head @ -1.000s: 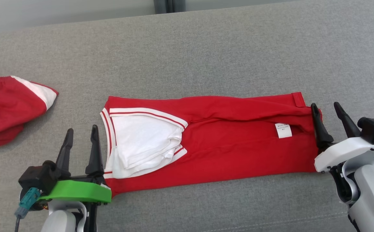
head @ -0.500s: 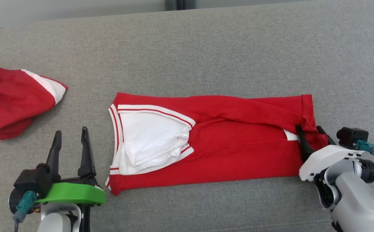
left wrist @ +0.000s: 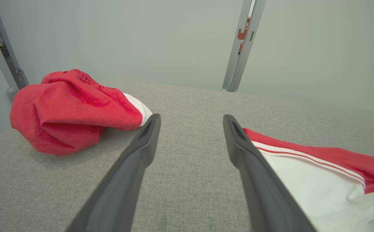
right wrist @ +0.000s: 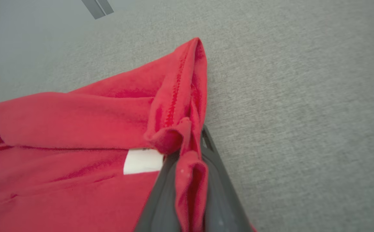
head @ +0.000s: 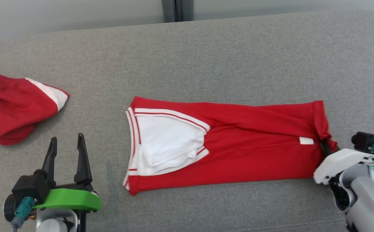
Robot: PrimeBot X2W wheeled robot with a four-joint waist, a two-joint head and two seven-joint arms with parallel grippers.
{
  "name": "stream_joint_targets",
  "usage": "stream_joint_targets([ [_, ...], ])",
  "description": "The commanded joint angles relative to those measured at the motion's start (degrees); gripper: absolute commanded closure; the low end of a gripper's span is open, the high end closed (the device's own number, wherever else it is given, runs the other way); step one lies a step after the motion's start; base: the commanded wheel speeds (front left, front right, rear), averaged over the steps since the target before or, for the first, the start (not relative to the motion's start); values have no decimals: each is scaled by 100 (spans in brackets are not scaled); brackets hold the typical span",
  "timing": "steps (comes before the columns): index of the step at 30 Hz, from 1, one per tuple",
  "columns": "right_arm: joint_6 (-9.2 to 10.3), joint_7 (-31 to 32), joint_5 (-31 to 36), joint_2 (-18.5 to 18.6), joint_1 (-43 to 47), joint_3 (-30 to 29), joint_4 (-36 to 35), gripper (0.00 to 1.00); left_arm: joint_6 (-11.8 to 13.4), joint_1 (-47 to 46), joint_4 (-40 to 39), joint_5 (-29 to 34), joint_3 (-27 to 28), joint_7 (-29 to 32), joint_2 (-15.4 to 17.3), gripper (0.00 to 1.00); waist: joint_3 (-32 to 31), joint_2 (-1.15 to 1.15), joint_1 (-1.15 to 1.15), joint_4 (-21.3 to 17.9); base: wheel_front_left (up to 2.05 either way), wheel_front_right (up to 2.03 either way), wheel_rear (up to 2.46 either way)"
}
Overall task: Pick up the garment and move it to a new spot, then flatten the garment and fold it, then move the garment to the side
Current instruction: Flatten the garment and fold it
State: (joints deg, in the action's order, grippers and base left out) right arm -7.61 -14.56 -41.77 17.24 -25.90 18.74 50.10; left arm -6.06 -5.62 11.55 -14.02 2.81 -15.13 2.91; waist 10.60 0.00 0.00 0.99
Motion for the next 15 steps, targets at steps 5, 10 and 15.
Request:
stream_joint_targets([
  [5, 17, -69, -175, 663, 31, -362, 108, 100, 37, 191, -10, 78, 78, 0, 2, 0, -201, 0, 0, -30, 0, 0, 0],
  [10, 17, -66, -85, 915, 17, -459, -31, 100, 116, 269, -42, 134, 193, 0, 3, 0, -293, 0, 0, -74, 0, 0, 0],
  [15, 16, -67, 83, 812, 15, -411, -347, 100, 139, 340, -66, 106, 232, 0, 3, 0, -356, 0, 0, -111, 0, 0, 0],
])
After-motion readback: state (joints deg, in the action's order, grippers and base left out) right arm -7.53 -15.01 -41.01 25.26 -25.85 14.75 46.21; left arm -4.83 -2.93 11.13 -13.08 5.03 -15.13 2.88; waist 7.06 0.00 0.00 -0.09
